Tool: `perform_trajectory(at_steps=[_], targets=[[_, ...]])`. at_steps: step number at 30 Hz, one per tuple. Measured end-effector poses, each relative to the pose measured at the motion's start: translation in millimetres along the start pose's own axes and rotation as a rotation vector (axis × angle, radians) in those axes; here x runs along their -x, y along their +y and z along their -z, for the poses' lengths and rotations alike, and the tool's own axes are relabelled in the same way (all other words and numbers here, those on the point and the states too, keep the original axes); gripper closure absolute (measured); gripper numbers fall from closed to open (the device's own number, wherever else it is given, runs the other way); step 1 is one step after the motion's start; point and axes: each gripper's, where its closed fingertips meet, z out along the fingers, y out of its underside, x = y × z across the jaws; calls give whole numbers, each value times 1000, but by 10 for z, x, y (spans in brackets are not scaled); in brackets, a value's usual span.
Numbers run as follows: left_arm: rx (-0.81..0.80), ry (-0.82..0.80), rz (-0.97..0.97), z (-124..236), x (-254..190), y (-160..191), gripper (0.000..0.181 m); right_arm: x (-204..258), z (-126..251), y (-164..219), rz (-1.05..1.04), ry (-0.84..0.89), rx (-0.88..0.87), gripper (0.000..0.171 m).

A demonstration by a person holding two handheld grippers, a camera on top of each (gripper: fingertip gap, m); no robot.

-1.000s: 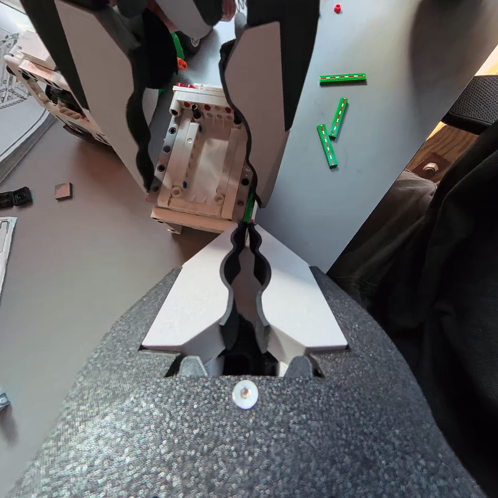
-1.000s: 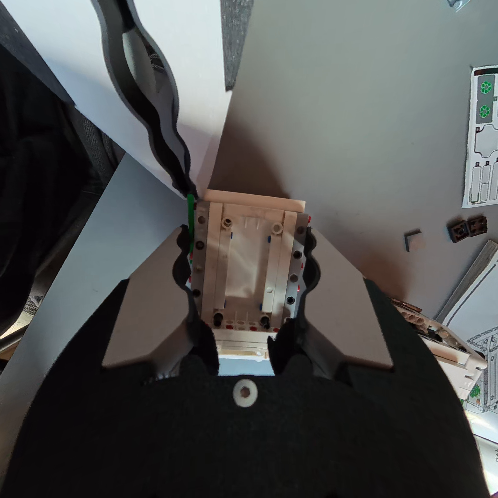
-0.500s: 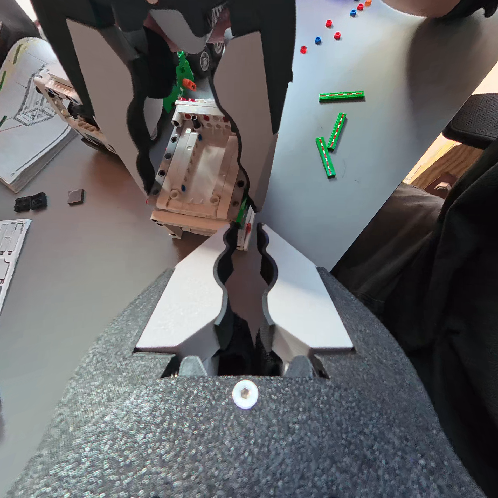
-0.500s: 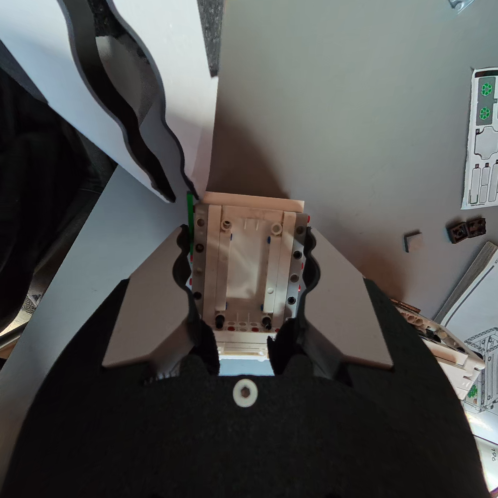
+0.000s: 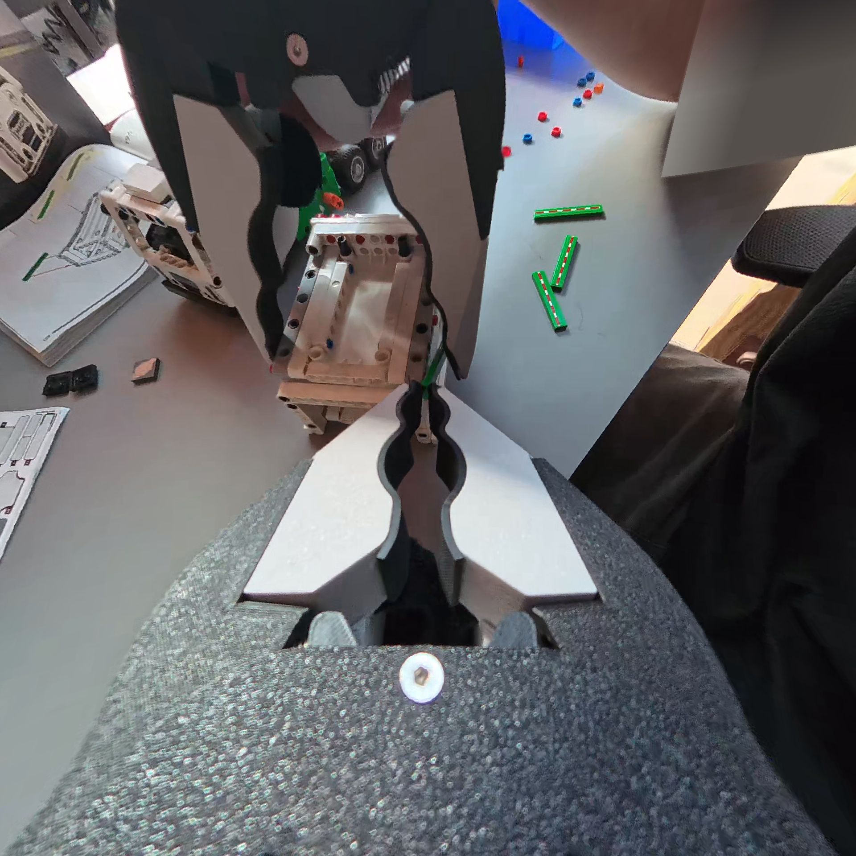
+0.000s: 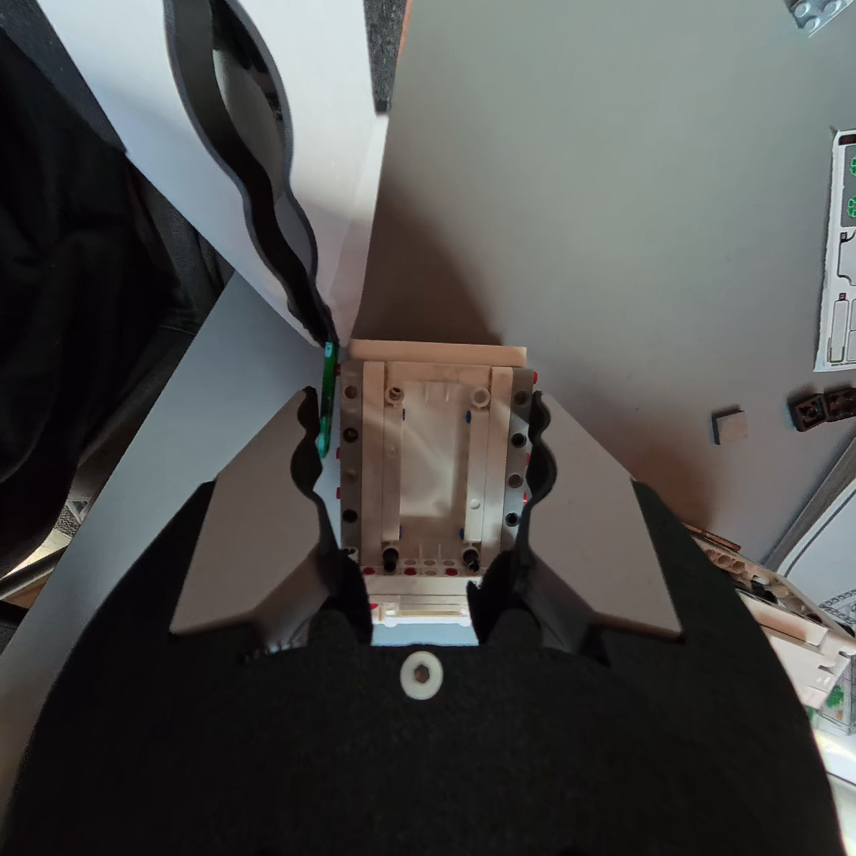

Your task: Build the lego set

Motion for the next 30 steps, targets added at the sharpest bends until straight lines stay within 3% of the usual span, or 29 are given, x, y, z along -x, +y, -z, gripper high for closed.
perform_trajectory(at_steps=[30], targets=[[-102, -125, 95, -104, 19, -31, 179, -65, -7, 5, -57, 11, 8, 88]])
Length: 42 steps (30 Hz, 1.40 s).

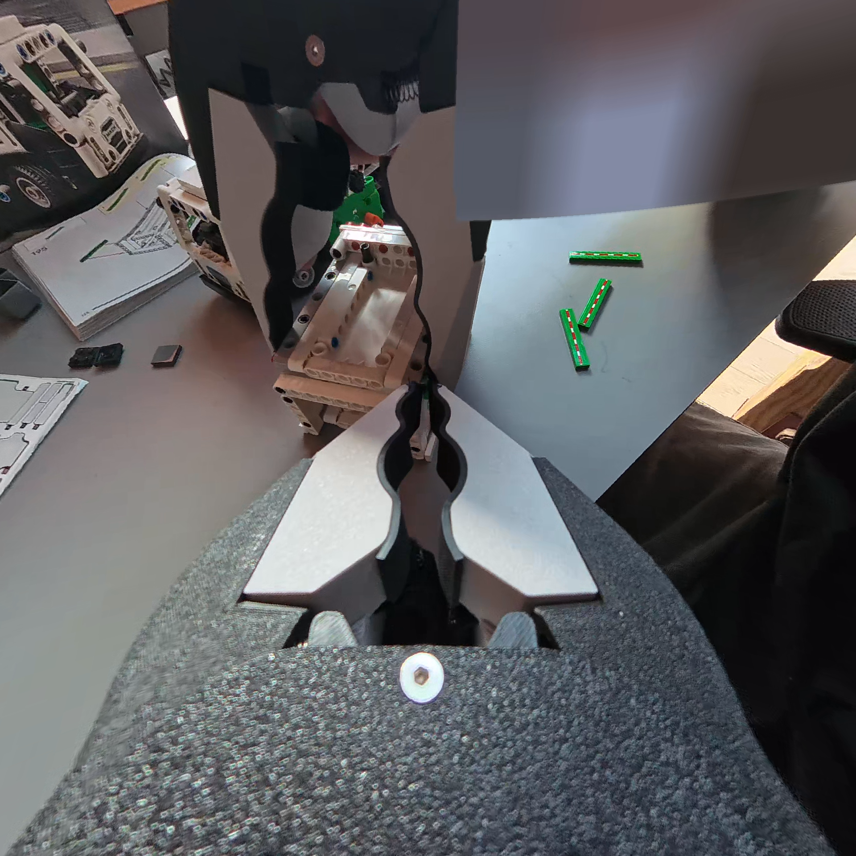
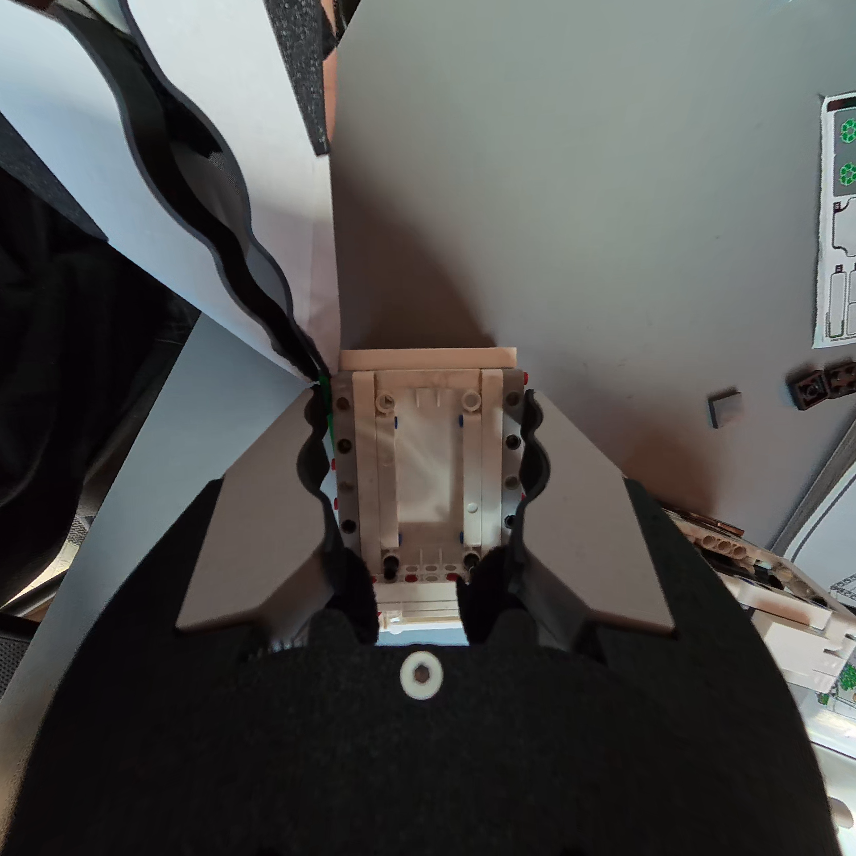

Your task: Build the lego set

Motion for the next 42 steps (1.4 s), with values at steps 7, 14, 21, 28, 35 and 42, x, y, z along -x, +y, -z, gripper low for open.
perform_trajectory(at_steps=[7, 14, 21, 28, 35, 42], targets=[[3, -56, -116, 36, 79, 0, 161, 4, -5, -1, 12, 7, 4, 87], [7, 117, 36, -96, 224, 52, 91, 3, -11, -5, 21, 12, 1, 87], [1, 257, 84, -159, 268, 24, 97, 16, -18, -14, 44, 10, -11, 87], [10, 273, 40, -150, 285, 56, 102, 19, -28, -23, 59, 13, -28, 87], [13, 268, 4, -150, 297, 68, 105, 15, -31, -13, 66, 22, -12, 87], [9, 269, 10, -142, 300, 66, 104, -12, -13, -11, 66, 33, -36, 77]])
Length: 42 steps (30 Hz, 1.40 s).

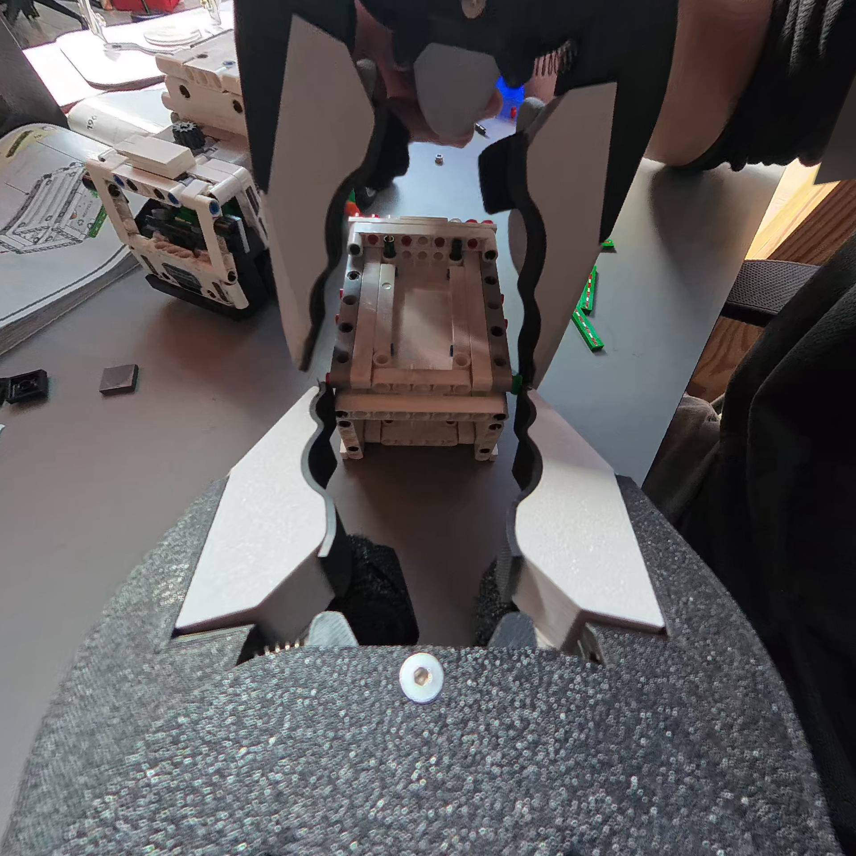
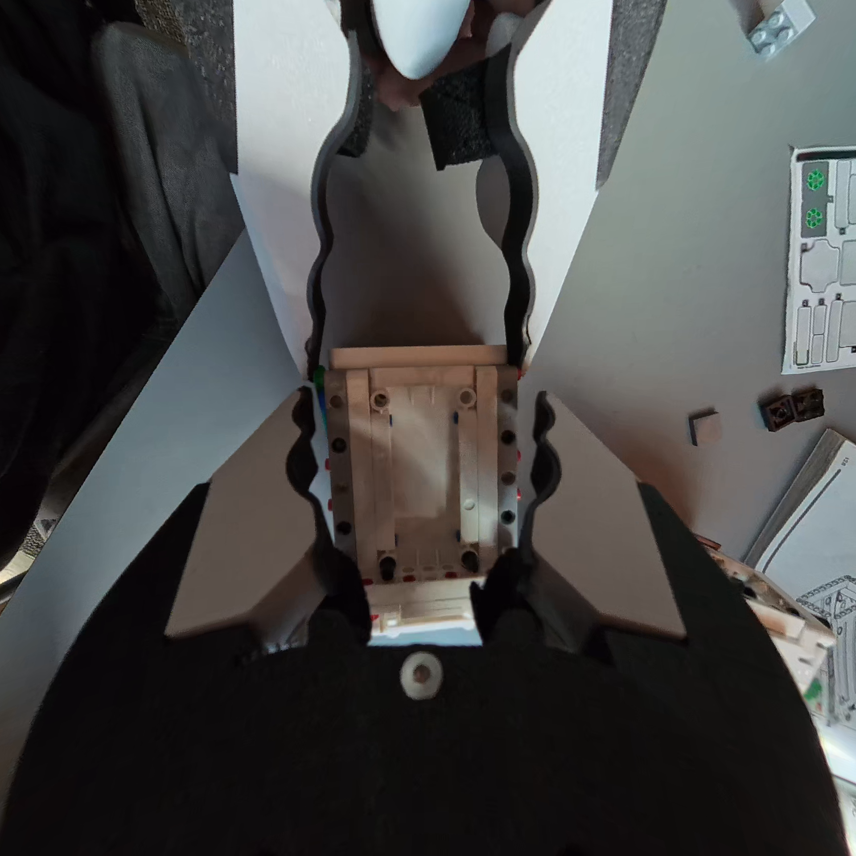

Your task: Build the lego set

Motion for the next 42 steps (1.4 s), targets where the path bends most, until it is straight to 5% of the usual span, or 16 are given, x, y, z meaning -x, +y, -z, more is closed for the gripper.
perform_trajectory(at_steps=[2, 5, 7, 9, 11, 15, 19, 28, 33, 42], targets=[[0, -6, 12, 5, 9, 0, 104, -62, 124, 50, -27, 44, -6, 66], [5, -31, 15, 36, 38, 1, 103, -85, 495, 126, -146, 134, -108, 76], [-7, -37, 19, 51, 57, -38, 74, -58, 712, 243, -264, 230, -167, 92], [-16, -39, 15, 35, 74, -84, 64, 93, 780, 284, -456, 233, -277, 101], [-2, -35, -11, -24, 79, -113, 65, 305, 688, 241, -716, 138, -427, 116], [112, -20, -70, -135, 43, -28, 84, 602, 486, 19, -1223, -87, -889, 117], [144, -100, -29, -69, -40, 19, 93, 764, 202, 46, -1537, -72, -990, 116], [117, -253, 1, 21, -443, 96, 95, 752, 157, -68, -1676, -92, -1051, 128], [146, -276, 40, -44, -443, 88, 70, 773, 189, -15, -1759, -155, -1140, 131], [133, -235, 156, -145, -392, 33, 90, 729, 166, 140, -1937, -281, -1219, 148]])
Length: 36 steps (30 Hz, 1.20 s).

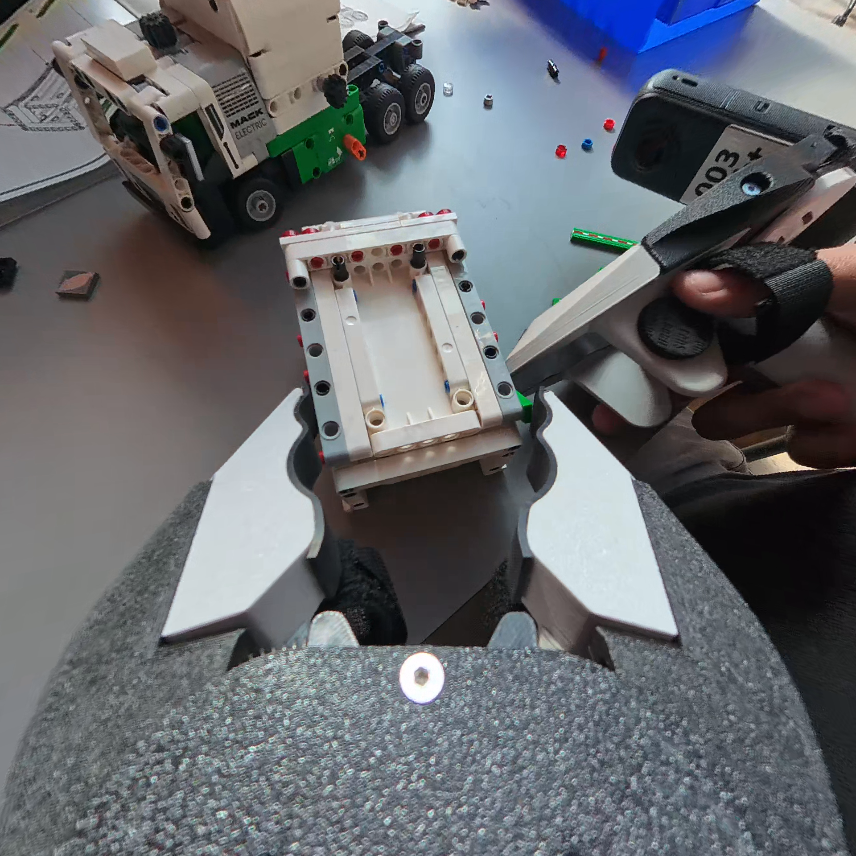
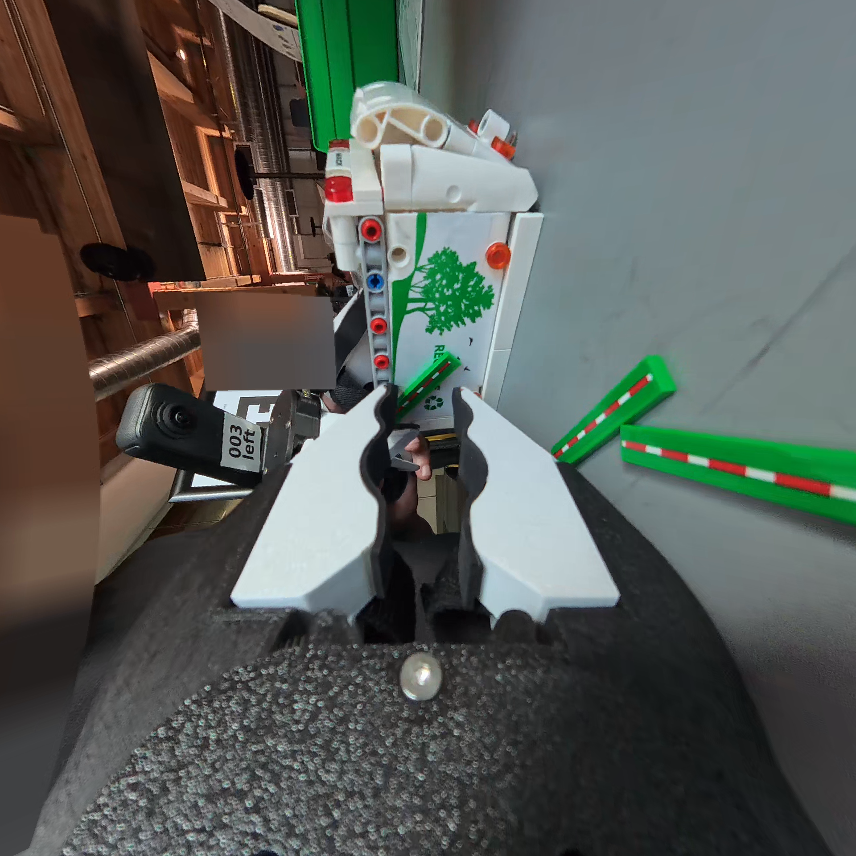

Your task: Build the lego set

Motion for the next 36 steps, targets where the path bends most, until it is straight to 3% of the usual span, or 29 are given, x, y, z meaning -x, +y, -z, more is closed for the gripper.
perform_trajectory(at_steps=[4, 9, 18, 26, 30, 32, 36], targets=[[-7, 1, 4, 4, 13, 9, 90, 52, -26, 12, -108, -66, 12, 162], [-16, -4, 6, 29, 50, 27, 91, 79, -73, 15, -194, -85, -13, 164], [-7, -20, -3, 47, 87, 47, 91, 127, -64, -1, -91, -92, -67, 171], [-9, -25, 0, 54, 122, 51, 91, 127, -30, -45, 16, -54, -95, 171], [-22, -8, -8, 60, 83, 54, 91, 73, 1, -133, -91, -88, -127, 153], [-26, -5, -9, 74, 81, 63, 91, 81, -5, -129, -107, -93, -120, 152], [-31, 8, -17, 83, 69, 68, 91, 96, -29, -140, -143, -119, -128, 166]])
